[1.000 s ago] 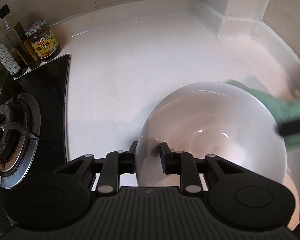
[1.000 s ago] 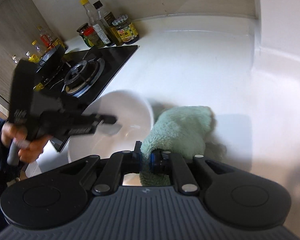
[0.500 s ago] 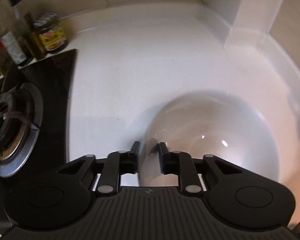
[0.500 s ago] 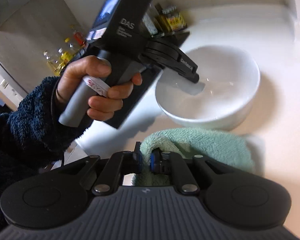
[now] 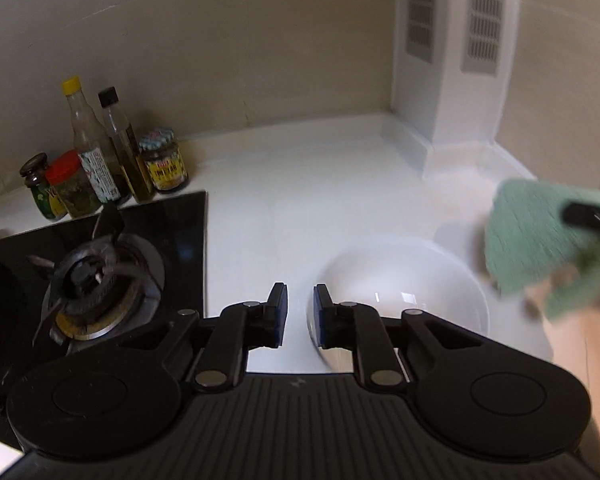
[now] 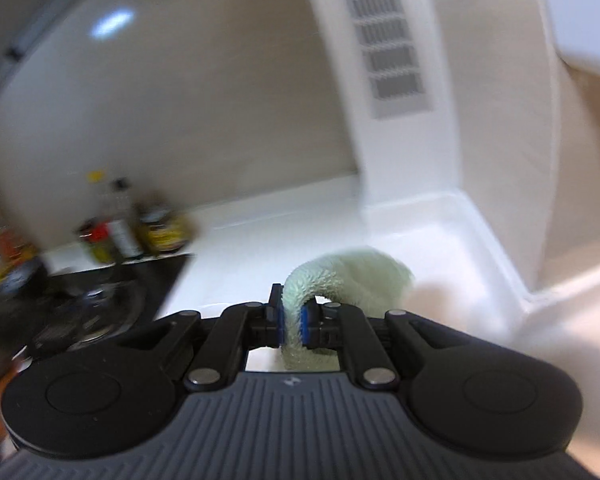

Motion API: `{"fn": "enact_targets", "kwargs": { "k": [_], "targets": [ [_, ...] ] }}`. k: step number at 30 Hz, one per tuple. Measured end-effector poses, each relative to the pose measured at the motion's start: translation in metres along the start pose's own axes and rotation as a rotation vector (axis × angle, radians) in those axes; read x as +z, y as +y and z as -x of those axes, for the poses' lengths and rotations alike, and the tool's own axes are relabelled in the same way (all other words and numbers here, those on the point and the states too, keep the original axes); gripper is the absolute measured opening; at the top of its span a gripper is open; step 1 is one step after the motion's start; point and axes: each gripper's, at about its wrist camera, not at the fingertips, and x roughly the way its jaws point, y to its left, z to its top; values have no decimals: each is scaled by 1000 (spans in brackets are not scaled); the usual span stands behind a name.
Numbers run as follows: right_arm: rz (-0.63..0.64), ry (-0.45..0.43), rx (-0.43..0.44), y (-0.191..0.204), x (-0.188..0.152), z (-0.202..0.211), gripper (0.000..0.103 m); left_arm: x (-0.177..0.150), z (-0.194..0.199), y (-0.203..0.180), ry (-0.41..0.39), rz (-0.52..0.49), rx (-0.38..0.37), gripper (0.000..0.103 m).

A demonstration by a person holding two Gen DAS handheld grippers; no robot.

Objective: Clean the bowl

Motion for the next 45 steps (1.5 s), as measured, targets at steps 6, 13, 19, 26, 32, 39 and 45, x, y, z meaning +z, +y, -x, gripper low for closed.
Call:
{"fn": "enact_targets", "kwargs": {
  "k": [6,13,19,26,32,39,45],
  "targets": [
    [36,155,-185,6,-40,-63,8,-32,-2,-6,40,-18,33,18],
    [102,156,-284,19,-50,-77,28,-53,-5,-3,109,29,49,18],
    [156,126,-302,30,-35,-43,28,-55,2,-9,96,56,51,18],
    [130,172,-263,23,-67,-11,28,-60,13,-33,100,58,56,18],
    [151,132,-241,32,-88,20,28,-74,32,-53,97,72,73,18],
    [167,41,-189,52,-90,72,28,-91,68,-61,79,125,115,18],
    [192,30,-146,66,-103,106,28,-108,95,-67,72,158,140,18]
  ]
}}
